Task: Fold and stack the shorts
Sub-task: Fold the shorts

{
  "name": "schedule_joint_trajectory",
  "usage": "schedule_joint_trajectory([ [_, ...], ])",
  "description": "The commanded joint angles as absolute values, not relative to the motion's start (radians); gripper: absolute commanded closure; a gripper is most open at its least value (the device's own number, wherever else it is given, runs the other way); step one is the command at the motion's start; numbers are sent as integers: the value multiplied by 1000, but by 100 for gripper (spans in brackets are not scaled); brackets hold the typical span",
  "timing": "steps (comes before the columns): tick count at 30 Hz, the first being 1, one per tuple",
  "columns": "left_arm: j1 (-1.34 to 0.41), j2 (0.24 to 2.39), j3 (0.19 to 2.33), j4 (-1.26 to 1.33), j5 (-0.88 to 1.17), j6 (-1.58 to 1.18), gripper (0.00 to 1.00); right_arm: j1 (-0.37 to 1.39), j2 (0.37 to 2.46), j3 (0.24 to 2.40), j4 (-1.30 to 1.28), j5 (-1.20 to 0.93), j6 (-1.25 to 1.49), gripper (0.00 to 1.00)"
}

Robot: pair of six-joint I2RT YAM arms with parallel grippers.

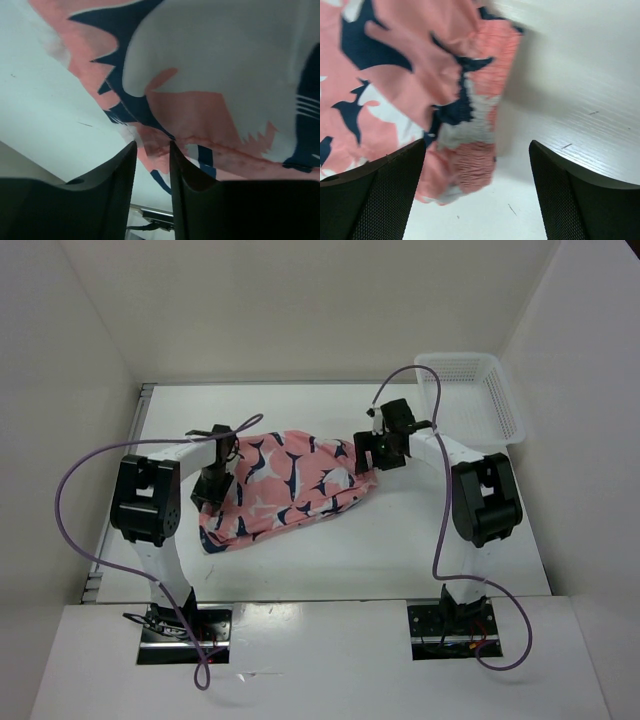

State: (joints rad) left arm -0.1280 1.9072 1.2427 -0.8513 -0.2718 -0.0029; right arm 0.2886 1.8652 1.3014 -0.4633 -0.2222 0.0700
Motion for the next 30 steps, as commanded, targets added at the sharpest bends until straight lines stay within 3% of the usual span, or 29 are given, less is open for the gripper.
schedule_joint_trajectory([
  [1,-115,1904,1204,-813,-360,0,62,269,1873,1341,-445,-195,92,11],
  [5,-106,1893,1195,-813,-335,0,68,268,1914,1328,-414,-195,113,14],
  [7,-106,1893,1195,-813,-289,0,63,268,1930,1318,-400,-232,114,14],
  [9,-106,1893,1195,-822,-262,0,51,268,1942,1318,-390,-245,114,14],
  [15,-97,1911,1195,-822,-253,0,50,296,1962,1332,-390,-272,112,20],
  [19,-97,1921,1204,-822,-244,0,50,337,1985,1298,-380,-227,112,38],
  [21,-97,1921,1204,-831,-244,0,50,359,1985,1287,-370,-227,121,57],
  [22,-97,1921,1204,-831,-244,0,50,377,1985,1278,-370,-218,132,72],
  [25,-97,1921,1204,-831,-244,0,50,387,1985,1278,-359,-196,164,98],
  [30,-87,1921,1213,-831,-189,0,50,321,1935,1350,-406,-40,153,100],
])
